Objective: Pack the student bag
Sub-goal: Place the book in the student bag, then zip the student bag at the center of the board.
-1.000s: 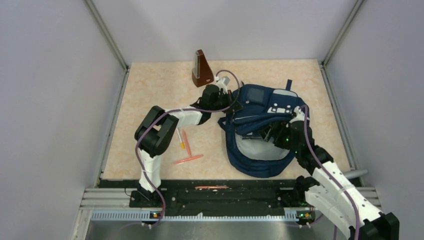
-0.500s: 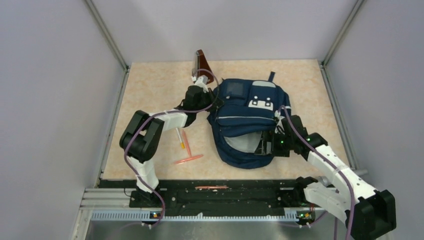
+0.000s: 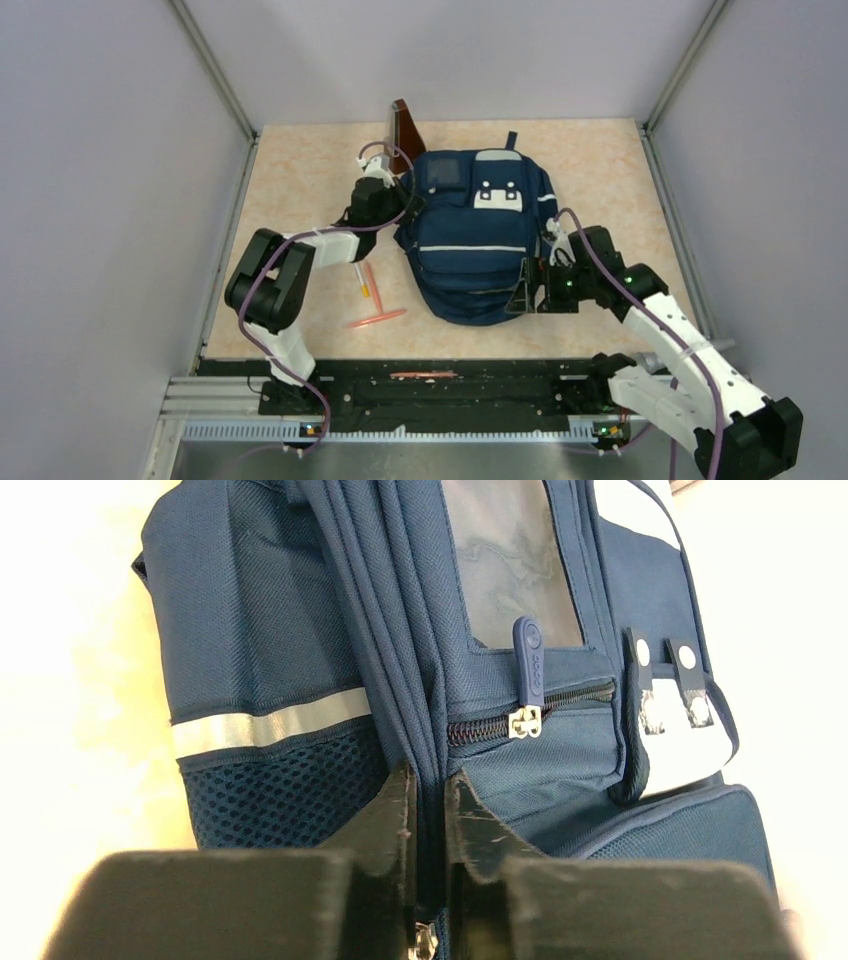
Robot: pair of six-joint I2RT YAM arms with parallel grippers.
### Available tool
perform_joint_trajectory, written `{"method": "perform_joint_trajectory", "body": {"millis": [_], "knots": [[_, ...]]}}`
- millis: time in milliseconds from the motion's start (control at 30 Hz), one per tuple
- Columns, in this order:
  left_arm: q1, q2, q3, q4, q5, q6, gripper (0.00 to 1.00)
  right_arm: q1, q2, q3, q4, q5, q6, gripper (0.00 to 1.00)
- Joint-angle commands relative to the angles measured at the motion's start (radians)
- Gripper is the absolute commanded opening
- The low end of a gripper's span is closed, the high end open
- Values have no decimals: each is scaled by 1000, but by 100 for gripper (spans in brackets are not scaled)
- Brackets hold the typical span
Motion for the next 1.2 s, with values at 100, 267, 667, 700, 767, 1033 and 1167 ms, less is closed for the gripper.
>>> {"method": "perform_joint_trajectory", "body": {"millis": [100,267,667,700,767,1033,1167], "knots": [[38,-140,-92,105,-35,69,39,-1,-1,76,185,261,147,90],[44,-224,-122,24,-46,135,57,-47,60,33,378,287,202,90],[103,-260,-206,-46,260,255,50,-47,77,-25,476,323,240,89],[111,-253,-209,-45,291,267,51,-47,68,-33,475,335,245,89],[131,-233,-213,-29,354,271,51,-47,53,-48,480,359,252,89],[191,-140,-241,126,488,197,48,-46,49,-158,616,377,328,89],[191,-156,-260,130,497,209,49,-47,99,-195,720,377,357,88]]}}
